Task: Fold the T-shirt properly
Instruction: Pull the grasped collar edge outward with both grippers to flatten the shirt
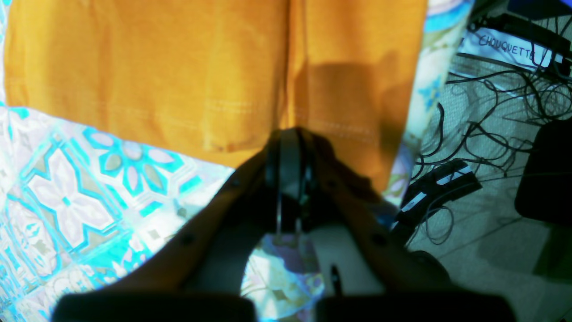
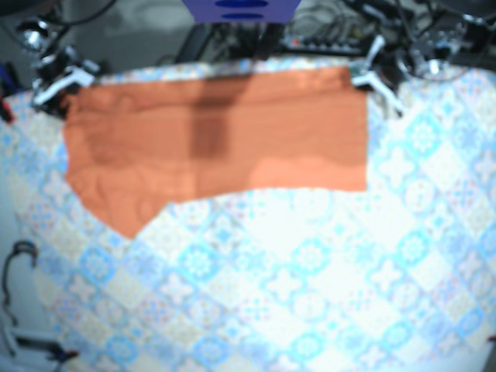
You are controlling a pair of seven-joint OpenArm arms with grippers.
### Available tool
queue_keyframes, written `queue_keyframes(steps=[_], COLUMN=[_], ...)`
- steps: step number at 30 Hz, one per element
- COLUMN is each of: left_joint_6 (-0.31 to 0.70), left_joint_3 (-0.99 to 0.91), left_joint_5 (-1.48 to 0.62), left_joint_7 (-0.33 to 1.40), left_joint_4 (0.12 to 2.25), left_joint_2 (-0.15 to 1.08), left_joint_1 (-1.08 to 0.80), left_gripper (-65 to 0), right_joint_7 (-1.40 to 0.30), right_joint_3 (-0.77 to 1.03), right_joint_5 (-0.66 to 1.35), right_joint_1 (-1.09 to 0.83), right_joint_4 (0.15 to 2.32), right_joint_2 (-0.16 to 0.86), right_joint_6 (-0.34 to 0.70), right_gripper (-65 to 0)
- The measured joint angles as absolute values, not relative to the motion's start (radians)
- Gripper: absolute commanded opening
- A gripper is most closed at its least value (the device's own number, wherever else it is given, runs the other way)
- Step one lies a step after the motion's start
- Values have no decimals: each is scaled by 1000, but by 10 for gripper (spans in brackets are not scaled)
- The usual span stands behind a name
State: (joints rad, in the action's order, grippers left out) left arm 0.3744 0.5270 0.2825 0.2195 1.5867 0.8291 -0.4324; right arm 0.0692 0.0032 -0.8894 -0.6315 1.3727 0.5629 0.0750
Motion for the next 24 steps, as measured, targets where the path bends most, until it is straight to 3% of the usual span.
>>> queue_keyframes(steps=[24], left_joint_6=[400], left_joint_3=[526], left_joint_5=[265], left_joint_7=[209], left_joint_4=[1570], left_joint_2=[831], left_joint_1=[-396], left_gripper=[-650], right_joint_7=[80], right_joint_3=[65], right_joint_5=[-893], right_joint_1=[-611], right_joint_4=[1433], right_joint_2=[548], right_joint_6=[123], right_gripper=[-182])
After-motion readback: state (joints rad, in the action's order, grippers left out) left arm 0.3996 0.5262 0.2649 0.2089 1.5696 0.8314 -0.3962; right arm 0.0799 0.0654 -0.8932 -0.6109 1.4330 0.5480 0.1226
